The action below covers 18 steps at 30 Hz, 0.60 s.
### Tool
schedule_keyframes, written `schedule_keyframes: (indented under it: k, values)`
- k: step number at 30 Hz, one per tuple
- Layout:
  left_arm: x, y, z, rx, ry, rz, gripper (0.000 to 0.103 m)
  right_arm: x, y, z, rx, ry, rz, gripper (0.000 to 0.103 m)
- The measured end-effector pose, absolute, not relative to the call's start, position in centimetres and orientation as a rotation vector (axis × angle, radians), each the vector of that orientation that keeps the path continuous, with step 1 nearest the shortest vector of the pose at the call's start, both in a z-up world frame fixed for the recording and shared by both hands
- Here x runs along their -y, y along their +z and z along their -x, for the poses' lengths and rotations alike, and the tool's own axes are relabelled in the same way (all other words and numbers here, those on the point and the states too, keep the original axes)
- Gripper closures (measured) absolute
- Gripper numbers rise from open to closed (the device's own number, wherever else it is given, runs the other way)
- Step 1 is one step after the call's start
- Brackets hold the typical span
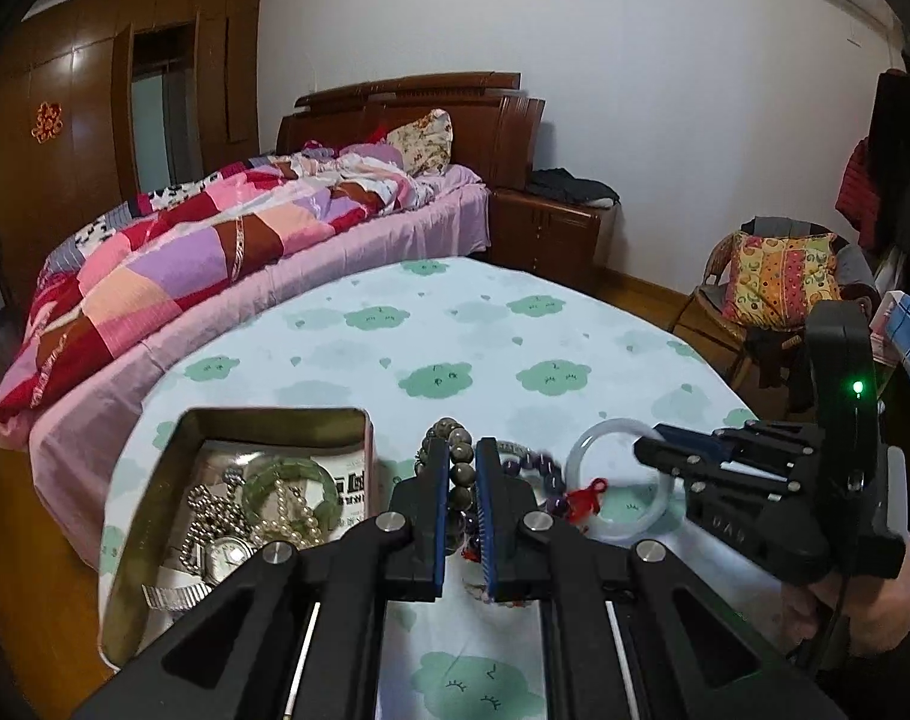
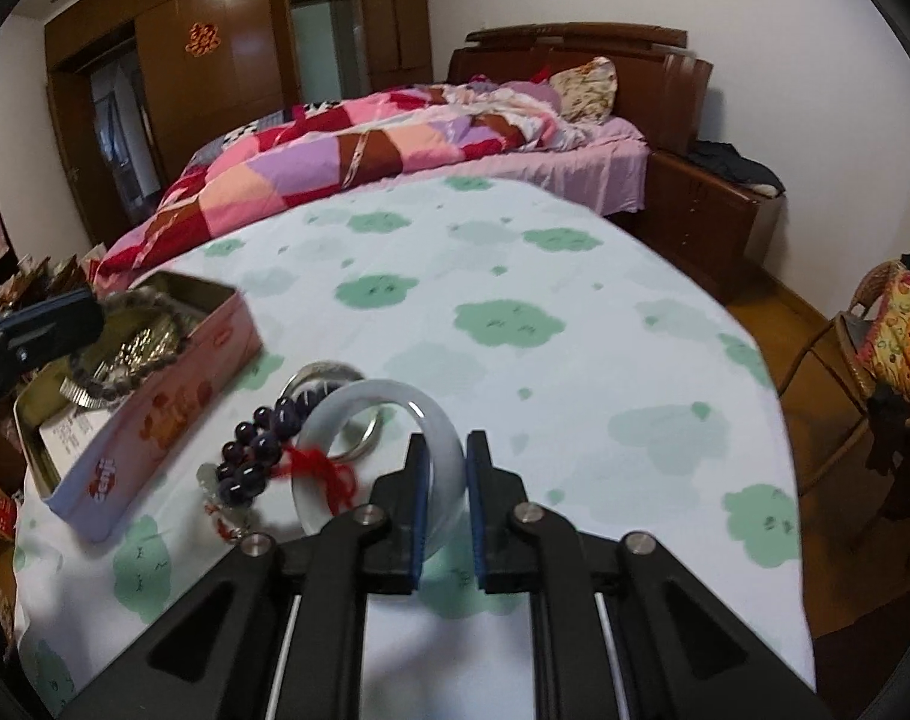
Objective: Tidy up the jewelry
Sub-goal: 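Grasp the grey bead bracelet with the left tool while the right tool grasps the white bangle, then carry the grey bead bracelet and white bangle over the tin box with both tools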
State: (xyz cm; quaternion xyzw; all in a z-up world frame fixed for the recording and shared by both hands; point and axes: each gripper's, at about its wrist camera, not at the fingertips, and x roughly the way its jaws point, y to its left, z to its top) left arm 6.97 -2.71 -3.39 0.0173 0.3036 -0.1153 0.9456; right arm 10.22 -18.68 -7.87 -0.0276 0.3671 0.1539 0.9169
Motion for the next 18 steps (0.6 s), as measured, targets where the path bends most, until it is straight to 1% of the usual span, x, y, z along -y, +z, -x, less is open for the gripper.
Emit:
schedule_keyframes:
  k: [9,18]
  values:
    - [1.8,-1.7,-6.1,-0.576,-0.224,-0.033,0.095,19.4,-5.2,-10.2,-0.687,0.307,0.039,0.089]
    - [-0.7,-0.7,-5.3,-0.557,-0.178,-0.004,0.095,17.4,-4.8,-9.8,-0.685,0.398,0.017,0.089]
